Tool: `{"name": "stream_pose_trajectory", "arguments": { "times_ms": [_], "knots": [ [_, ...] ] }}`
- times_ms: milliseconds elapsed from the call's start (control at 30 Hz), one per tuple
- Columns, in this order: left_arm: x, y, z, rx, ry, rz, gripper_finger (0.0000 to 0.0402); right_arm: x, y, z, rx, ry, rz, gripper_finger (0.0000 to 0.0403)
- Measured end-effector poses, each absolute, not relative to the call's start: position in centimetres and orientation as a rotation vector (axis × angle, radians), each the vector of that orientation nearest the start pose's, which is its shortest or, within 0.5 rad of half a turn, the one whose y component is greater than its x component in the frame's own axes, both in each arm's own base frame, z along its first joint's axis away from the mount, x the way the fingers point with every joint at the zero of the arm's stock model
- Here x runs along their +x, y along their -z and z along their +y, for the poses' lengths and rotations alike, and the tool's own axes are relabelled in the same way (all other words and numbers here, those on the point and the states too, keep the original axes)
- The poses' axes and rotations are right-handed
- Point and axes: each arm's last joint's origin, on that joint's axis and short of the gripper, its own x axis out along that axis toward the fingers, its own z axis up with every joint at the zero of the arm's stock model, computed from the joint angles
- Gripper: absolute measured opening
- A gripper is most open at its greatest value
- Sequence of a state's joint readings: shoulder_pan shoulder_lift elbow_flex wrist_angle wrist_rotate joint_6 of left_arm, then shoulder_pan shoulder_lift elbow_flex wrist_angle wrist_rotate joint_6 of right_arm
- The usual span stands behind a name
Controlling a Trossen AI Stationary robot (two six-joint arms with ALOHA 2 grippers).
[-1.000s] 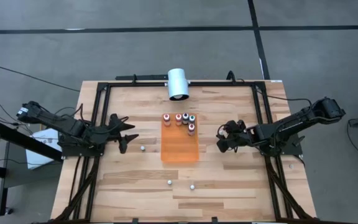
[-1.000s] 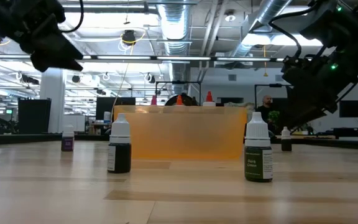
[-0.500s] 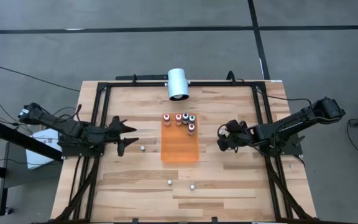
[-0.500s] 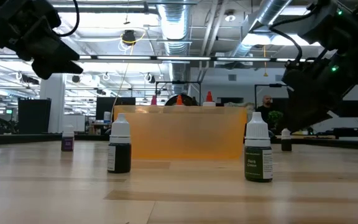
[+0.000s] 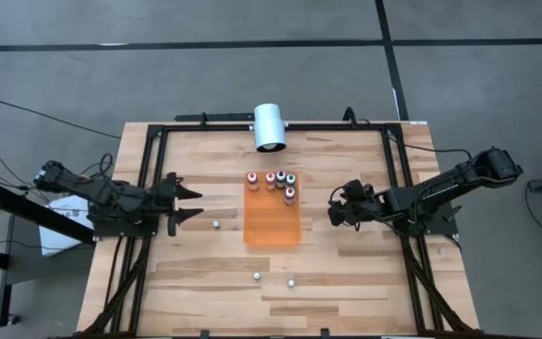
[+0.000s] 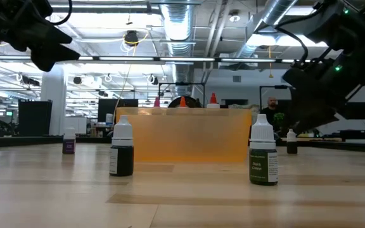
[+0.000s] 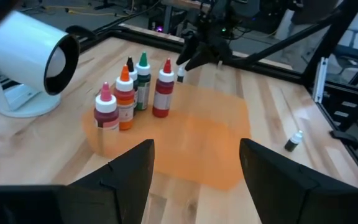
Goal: Pick & Place food coloring
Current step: Put the small light green food coloring bottle into the bin
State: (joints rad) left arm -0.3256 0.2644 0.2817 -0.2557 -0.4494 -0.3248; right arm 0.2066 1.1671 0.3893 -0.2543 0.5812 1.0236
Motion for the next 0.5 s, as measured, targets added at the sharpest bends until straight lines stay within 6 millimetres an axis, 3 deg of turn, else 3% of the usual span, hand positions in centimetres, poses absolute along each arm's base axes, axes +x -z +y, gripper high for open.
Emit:
{"name": "stream_pose_trajectory", "arguments": {
  "times_ms": [500],
  "knots": [
    [8.4,-21.3,-1.6,-0.232,-0.111,0.202,0.0228,18.0,-13.4,2.0,0.54,0.851,0.633,0.0234]
  ]
}}
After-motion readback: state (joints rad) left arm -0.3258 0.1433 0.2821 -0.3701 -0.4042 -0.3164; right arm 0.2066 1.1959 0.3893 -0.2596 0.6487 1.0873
